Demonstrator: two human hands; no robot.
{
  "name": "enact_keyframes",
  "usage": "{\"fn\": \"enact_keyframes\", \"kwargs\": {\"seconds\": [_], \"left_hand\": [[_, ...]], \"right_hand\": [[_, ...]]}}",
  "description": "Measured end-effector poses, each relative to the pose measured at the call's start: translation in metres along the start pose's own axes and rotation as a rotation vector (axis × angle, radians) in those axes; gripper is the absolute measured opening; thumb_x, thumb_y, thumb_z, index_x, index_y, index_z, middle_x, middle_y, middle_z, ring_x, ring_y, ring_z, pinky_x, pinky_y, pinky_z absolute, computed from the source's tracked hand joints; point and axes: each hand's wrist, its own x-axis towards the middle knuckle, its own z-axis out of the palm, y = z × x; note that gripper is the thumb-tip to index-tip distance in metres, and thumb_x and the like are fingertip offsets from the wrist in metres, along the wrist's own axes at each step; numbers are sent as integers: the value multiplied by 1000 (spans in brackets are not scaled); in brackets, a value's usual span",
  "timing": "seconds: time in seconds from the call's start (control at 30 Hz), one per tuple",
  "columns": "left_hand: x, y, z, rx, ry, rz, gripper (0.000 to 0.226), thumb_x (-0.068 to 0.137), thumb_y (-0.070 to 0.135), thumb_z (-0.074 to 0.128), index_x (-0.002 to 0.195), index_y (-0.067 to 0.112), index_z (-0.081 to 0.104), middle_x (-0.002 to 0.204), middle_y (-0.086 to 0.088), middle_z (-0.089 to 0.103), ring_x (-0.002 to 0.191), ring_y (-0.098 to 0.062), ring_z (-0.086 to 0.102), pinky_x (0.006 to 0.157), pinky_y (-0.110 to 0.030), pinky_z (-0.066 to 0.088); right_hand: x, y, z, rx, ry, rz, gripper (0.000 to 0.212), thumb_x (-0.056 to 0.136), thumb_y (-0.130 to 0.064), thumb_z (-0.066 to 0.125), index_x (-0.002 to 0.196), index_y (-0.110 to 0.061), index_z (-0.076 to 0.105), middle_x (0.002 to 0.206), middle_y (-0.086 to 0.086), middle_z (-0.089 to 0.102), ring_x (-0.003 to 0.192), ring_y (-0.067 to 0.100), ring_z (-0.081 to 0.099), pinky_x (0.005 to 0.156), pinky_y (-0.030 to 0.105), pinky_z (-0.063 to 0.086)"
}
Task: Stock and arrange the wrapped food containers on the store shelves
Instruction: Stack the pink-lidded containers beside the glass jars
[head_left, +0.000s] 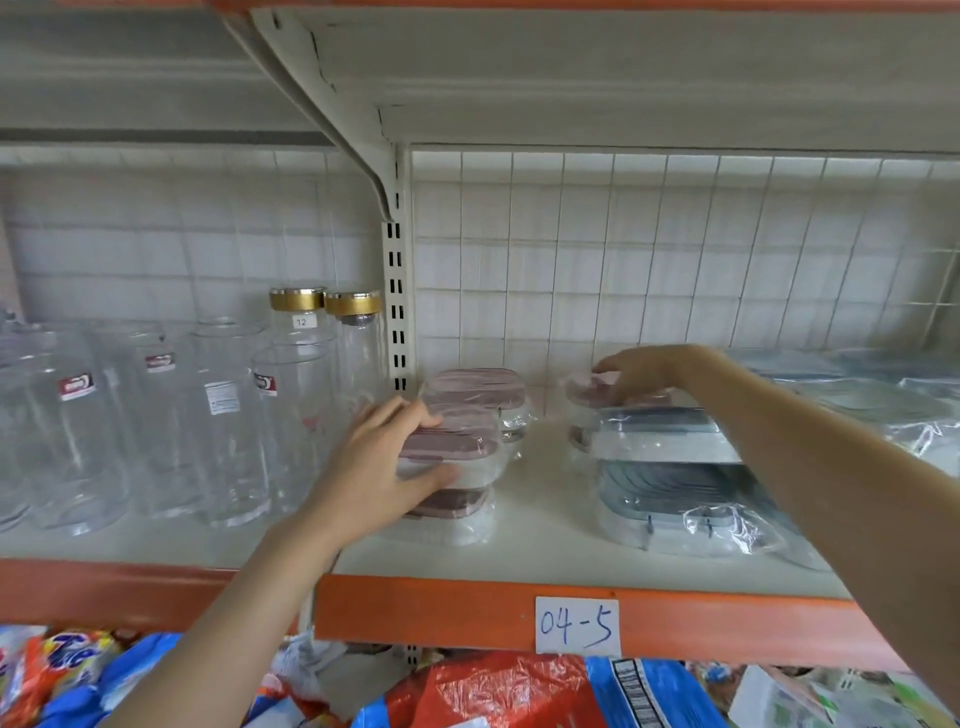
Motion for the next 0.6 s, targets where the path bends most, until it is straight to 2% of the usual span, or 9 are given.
{"fn": "enact_keyframes", "kwargs": {"seconds": [0.07, 0.13, 0.2, 0.3, 0.33, 0.43, 0.53, 0.6], "left_hand": [[-1, -4, -4, -43, -28, 3, 51, 77, 55, 63, 116, 24, 56, 120, 17, 46, 119, -7, 39, 92, -23, 30], [-1, -6, -7, -65, -59, -4, 47, 78, 46, 68, 115, 22, 56, 124, 12, 45, 124, -10, 37, 99, -24, 29], [-1, -5, -9, -91, -116, -35, 44, 78, 47, 68, 114, 27, 52, 131, 10, 42, 128, -9, 34, 107, -29, 28], [-1, -3, -9, -123, -163, -66, 39, 79, 50, 66, 108, 36, 44, 131, 11, 40, 127, -10, 39, 108, -38, 33], [-2, -2, -9, -124, -166, -72, 41, 78, 50, 66, 110, 35, 45, 129, 12, 39, 126, -10, 40, 108, -39, 34], [-2, -2, -9, -118, -158, -78, 55, 75, 59, 60, 120, 29, 48, 127, 12, 38, 126, -12, 40, 108, -40, 35], [-4, -2, -9, -129, -162, -90, 70, 66, 70, 50, 123, 30, 47, 131, 12, 36, 129, -11, 37, 109, -40, 33], [-5, -3, -8, -145, -149, -83, 71, 66, 71, 50, 126, 31, 46, 133, 15, 33, 128, -4, 33, 109, -32, 30]], "right_hand": [[5, -2, 0, 40, 64, 12, 75, 85, -49, 61, 147, -21, 28, 153, 1, 27, 139, 23, 26, 114, 41, 18], [9, -6, 4, 3, 70, 14, 74, 82, -56, 60, 143, -23, 34, 148, 2, 36, 135, 24, 30, 112, 41, 15], [11, -5, 10, -10, 76, 28, 74, 80, -63, 57, 140, -25, 35, 140, 6, 42, 129, 27, 33, 110, 43, 17], [11, 0, 8, 30, 150, 46, 75, 73, -54, 71, 133, -25, 38, 132, 12, 44, 113, 28, 43, 101, 41, 37], [11, 0, 3, 14, 202, 62, 75, 71, -55, 73, 130, -24, 39, 129, 14, 43, 111, 29, 43, 99, 42, 40], [9, -15, -19, 25, 400, 82, 78, 70, -58, 71, 129, -20, 37, 127, 16, 38, 117, 34, 36, 98, 44, 37], [11, -56, -27, 158, 517, -93, 79, 70, -52, 74, 130, -19, 36, 124, 13, 41, 116, 32, 39, 92, 41, 38], [19, -87, -17, 223, 495, -223, 72, 73, -48, 73, 130, -21, 38, 127, 11, 43, 119, 31, 38, 97, 42, 38]]}}
